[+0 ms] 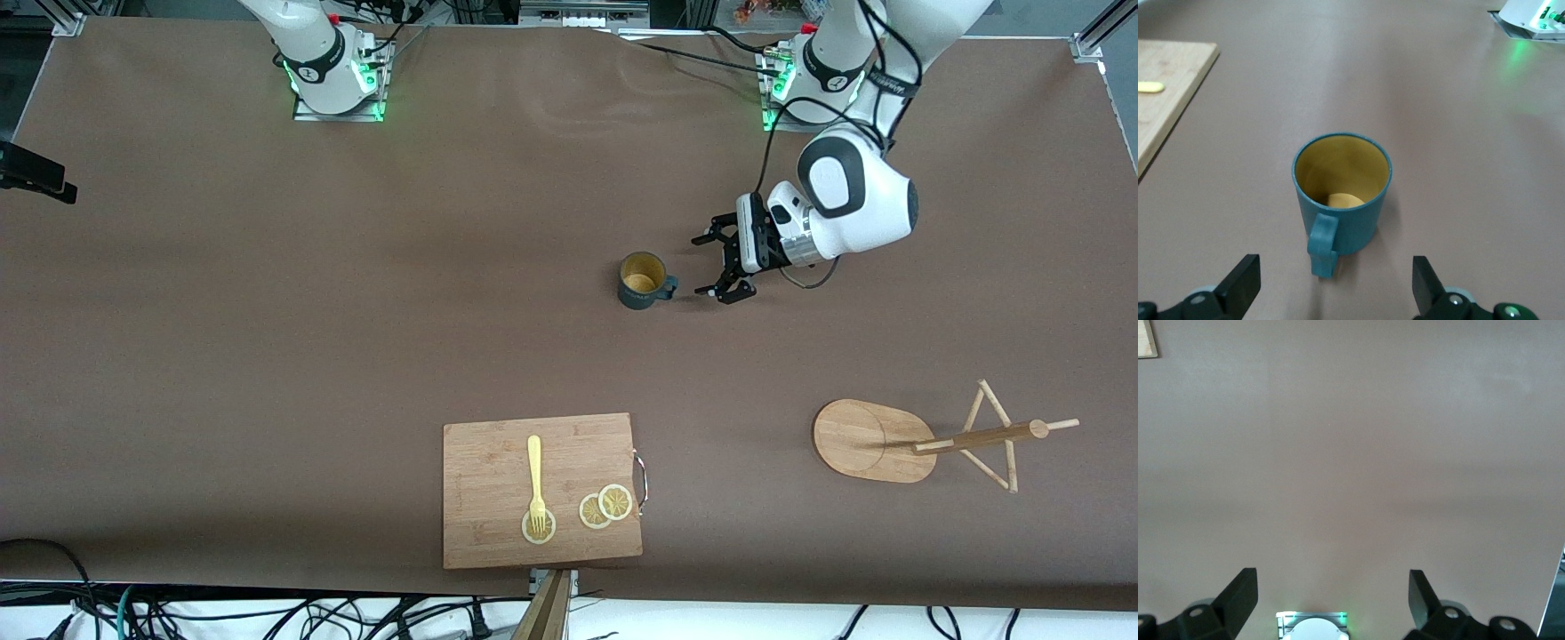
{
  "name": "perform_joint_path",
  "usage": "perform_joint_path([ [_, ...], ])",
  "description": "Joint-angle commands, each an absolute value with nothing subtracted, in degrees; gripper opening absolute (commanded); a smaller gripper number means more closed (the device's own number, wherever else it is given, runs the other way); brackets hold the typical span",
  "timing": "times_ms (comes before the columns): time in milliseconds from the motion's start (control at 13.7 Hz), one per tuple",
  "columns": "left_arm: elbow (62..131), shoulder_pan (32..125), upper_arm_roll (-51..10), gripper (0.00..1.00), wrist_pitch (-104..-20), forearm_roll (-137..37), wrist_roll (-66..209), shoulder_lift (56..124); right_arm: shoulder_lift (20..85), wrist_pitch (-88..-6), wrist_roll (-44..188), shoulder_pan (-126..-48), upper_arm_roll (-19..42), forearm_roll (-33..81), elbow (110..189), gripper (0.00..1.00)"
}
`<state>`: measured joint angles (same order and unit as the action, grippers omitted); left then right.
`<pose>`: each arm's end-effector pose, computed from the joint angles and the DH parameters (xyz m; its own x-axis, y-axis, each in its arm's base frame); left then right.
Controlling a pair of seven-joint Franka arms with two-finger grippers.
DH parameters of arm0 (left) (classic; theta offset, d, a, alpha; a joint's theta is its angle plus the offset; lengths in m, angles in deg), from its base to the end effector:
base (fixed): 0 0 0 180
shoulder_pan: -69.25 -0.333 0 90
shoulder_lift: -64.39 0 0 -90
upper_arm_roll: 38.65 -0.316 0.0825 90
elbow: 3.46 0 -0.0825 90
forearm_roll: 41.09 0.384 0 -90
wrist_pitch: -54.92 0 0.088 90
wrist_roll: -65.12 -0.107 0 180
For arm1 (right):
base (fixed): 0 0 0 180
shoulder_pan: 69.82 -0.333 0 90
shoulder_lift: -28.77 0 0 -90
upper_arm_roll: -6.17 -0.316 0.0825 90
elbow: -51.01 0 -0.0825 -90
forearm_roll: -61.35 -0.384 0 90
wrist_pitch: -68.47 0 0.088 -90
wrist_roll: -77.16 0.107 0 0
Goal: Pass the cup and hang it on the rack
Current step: 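Grasp the mug handle with the left gripper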
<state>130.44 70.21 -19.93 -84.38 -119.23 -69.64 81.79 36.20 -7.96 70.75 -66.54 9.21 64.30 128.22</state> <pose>0.4661 -0.1762 0.1993 0.0733 -0.6584 0.7491 -0.9972 -0.0601 0.0447 0.5651 -0.0667 0.6355 0.9890 -0.0100 -0.1478 -0.0039 -0.9991 0.0418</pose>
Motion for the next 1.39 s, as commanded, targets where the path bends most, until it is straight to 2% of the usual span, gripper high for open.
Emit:
perform_joint_path([
  [0, 128.7, 70.5, -19.7, 1.0, -85.2, -126.6, -79.1, 85.4, 34.6, -7.5, 72.4, -66.9, 8.9, 64.0, 130.2, 1.0],
  [657, 124.7, 70.6, -19.6, 1.0, -83.2, -135.4, -89.6, 92.6, 35.4, -8.0, 72.5, -67.0, 9.1, 62.7, 129.6, 1.0],
  [730, 124.6, 70.5, -19.7, 0.95, -82.4, -135.6, -90.6, 92.8, 35.4, -8.0, 72.5, -67.0, 9.1, 62.6, 129.6, 1.0],
  [803, 124.5, 70.0, -19.7, 0.83, -81.6, -135.7, -92.5, 93.1, 35.5, -8.0, 72.5, -66.9, 9.1, 62.5, 129.6, 1.0],
  [949, 122.9, 69.7, -19.7, 0.41, -78.6, -136.5, -94.0, 96.0, 35.6, -8.0, 72.5, -67.0, 9.1, 62.5, 129.5, 1.0],
  [1022, 122.8, 69.6, -19.7, 0.22, -77.4, -136.6, -94.0, 96.9, 35.6, -8.0, 72.4, -66.9, 9.1, 62.5, 129.5, 1.0],
  [1095, 122.8, 69.5, -19.7, 0.13, -77.2, -136.6, -94.0, 97.0, 35.6, -8.1, 72.4, -66.9, 9.1, 62.5, 129.5, 1.0],
  [1314, 122.8, 68.7, -19.7, 0.06, -75.7, -136.6, -94.0, 97.0, 35.6, -8.1, 72.4, -66.9, 9.1, 62.5, 129.5, 1.0],
])
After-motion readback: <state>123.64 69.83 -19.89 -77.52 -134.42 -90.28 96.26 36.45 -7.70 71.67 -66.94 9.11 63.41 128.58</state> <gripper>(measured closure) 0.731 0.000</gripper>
